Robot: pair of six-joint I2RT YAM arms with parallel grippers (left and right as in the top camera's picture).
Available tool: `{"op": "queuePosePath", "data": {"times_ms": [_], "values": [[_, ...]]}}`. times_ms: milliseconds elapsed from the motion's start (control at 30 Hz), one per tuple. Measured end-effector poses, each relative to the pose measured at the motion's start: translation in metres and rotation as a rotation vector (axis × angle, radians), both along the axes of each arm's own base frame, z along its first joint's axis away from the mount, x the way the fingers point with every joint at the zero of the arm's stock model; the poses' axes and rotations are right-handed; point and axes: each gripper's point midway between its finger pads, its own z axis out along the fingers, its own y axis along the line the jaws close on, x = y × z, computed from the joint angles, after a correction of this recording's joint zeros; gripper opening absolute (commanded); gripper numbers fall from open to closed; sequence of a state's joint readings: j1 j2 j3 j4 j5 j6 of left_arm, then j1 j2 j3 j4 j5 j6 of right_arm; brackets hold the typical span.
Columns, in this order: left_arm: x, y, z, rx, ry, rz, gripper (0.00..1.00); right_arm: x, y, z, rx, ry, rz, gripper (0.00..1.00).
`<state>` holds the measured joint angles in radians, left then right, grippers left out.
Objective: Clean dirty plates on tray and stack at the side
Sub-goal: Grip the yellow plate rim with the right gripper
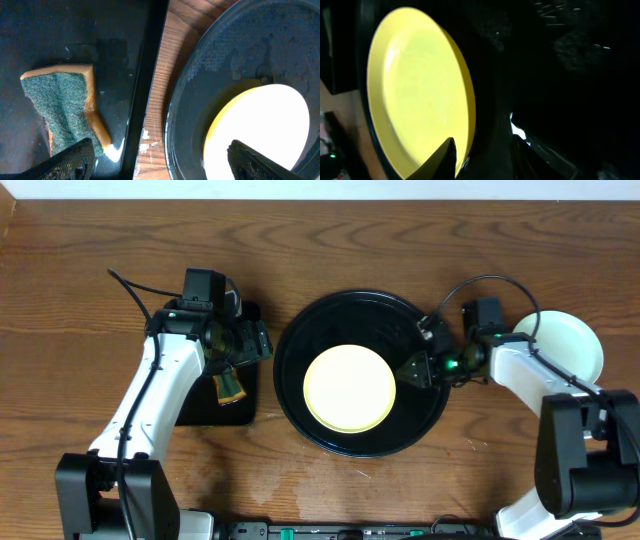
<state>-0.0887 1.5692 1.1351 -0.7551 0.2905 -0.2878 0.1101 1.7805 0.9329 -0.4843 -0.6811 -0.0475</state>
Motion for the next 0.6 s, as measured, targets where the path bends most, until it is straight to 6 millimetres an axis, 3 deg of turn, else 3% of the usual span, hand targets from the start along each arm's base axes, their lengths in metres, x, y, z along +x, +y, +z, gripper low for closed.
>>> {"op": "queuePosePath", "data": {"times_ms": [200, 333, 367, 600], "values": [[0.000, 0.000, 0.000, 0.000, 0.000, 0.000, 0.86, -0.013, 0.029, -0.017, -0.008, 0.020, 0.094, 0.34], [0.000, 0.000, 0.000, 0.000, 0.000, 0.000, 0.86, -0.014, 0.043, -0.019, -0.030, -0.012, 0.135, 0.04], [0.000, 0.000, 0.000, 0.000, 0.000, 0.000, 0.86, -0.014, 0.043, -0.021, -0.046, -0.014, 0.135, 0.01], [0.000, 0.000, 0.000, 0.000, 0.000, 0.000, 0.86, -0.009, 0.040, -0.025, -0.099, -0.023, 0.108, 0.01]]}}
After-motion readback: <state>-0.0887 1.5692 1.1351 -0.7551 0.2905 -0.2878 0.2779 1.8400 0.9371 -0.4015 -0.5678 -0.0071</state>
